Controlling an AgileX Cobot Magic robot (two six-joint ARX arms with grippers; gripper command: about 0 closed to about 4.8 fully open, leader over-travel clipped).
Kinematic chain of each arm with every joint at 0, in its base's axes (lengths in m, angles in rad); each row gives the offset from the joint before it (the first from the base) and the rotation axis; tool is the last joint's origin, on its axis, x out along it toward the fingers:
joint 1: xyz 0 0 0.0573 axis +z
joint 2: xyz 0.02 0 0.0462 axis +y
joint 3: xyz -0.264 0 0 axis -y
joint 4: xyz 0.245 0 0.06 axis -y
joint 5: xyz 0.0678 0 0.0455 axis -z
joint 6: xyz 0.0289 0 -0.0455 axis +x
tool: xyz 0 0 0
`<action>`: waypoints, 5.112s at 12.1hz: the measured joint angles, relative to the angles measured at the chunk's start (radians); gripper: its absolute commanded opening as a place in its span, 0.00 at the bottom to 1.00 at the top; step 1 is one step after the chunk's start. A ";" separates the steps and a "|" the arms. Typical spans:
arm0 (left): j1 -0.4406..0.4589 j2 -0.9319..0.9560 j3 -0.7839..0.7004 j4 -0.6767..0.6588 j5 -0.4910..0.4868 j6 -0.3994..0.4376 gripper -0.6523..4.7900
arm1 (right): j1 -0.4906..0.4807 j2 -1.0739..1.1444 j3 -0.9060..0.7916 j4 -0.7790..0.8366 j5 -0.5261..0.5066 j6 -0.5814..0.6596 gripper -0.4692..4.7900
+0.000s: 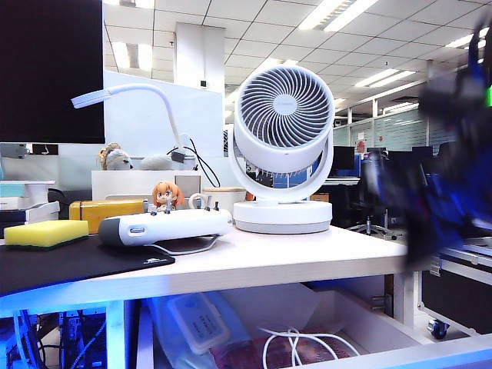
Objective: Open the drawer, place the cleaning sponge inside, then close the drawer.
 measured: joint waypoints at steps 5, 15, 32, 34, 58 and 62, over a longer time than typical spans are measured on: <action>0.002 -0.006 0.000 0.000 -0.069 -0.010 0.11 | 0.049 -0.093 0.264 0.036 -0.092 0.022 0.08; 0.002 0.104 0.000 0.074 -0.208 -0.013 0.13 | 0.317 -0.108 0.646 -0.115 -0.099 0.021 0.08; 0.139 0.859 0.000 0.600 -0.390 -0.137 1.00 | 0.518 -0.238 0.647 -0.439 -0.134 -0.028 0.08; 0.141 0.911 0.000 0.646 -0.380 -0.141 1.00 | 0.518 -0.238 0.647 -0.453 -0.134 -0.029 0.08; -0.055 0.549 0.005 0.405 -0.109 -0.125 0.11 | 0.521 -0.354 0.647 -0.717 0.169 -0.004 0.08; -0.285 0.557 0.004 0.320 -0.052 -0.125 0.11 | 0.521 -0.402 0.646 -0.756 0.251 -0.001 0.08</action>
